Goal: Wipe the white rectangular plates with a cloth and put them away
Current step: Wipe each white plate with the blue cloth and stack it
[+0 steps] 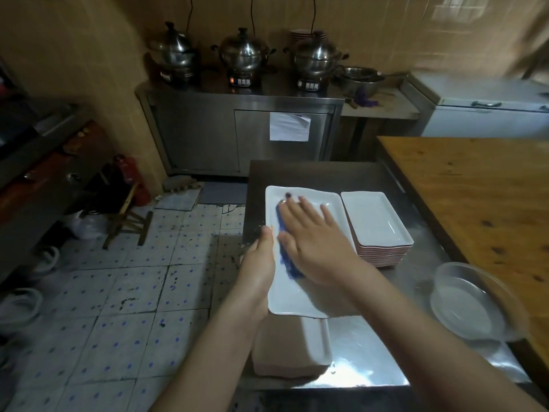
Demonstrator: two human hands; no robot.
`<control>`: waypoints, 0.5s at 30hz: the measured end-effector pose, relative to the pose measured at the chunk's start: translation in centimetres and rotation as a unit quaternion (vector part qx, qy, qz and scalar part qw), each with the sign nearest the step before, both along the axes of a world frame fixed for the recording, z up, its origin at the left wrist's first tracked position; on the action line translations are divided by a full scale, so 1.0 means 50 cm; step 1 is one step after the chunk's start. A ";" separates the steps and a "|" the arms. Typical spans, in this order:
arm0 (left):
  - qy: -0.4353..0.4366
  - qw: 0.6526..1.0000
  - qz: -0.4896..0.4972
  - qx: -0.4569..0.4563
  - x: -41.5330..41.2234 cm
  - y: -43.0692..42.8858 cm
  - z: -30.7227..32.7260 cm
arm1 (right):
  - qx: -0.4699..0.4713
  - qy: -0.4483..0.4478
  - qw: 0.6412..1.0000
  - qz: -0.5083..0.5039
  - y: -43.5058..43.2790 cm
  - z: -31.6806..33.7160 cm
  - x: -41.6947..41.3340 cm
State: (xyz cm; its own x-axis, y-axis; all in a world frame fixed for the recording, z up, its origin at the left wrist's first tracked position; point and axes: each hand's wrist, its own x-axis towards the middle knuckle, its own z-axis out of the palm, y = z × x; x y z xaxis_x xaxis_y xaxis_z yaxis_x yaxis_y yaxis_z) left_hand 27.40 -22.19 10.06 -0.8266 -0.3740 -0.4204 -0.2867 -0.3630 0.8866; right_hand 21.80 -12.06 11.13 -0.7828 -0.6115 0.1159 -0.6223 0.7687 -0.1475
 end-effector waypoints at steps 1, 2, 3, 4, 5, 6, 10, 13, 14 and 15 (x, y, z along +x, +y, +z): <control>0.008 1.000 0.004 0.003 0.003 -0.004 0.001 | 0.005 0.006 0.999 -0.046 0.005 -0.001 -0.012; 0.013 1.000 0.003 0.003 0.006 -0.009 0.004 | 0.008 0.013 0.996 -0.083 0.012 -0.007 -0.017; 0.015 1.000 0.001 0.004 0.009 -0.013 0.009 | 0.009 0.020 0.994 -0.103 0.020 -0.015 -0.014; 0.013 1.000 -0.003 0.001 0.010 -0.017 0.011 | 0.002 0.024 0.994 -0.105 0.027 -0.024 -0.005; 0.009 1.000 -0.004 -0.002 0.011 -0.018 0.014 | -0.009 0.025 0.995 -0.091 0.030 -0.033 0.011; 0.002 1.000 -0.002 -0.006 0.012 -0.017 0.014 | -0.019 0.026 0.997 -0.066 0.028 -0.039 0.029; -0.025 0.999 -0.005 -0.032 0.010 -0.004 0.013 | -0.059 0.008 0.997 0.042 -0.011 -0.038 0.056; -0.032 0.998 -0.019 -0.058 0.009 -0.001 0.006 | -0.099 -0.049 0.992 0.062 -0.040 -0.002 0.014; -0.030 0.997 -0.024 -0.062 0.008 -0.001 0.005 | -0.099 -0.062 0.991 0.064 -0.045 0.009 -0.004; -0.026 0.997 -0.030 -0.067 0.009 -0.001 0.006 | -0.088 -0.059 0.992 0.063 -0.048 0.016 -0.021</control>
State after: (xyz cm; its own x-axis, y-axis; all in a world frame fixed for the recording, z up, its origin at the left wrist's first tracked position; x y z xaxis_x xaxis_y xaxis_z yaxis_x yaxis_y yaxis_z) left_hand 27.83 -22.23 10.37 -0.8279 -0.3799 -0.4127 -0.3509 -0.2232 0.9094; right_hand 20.74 -14.48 11.92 -0.7161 -0.6833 0.1423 -0.6820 0.6417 -0.3508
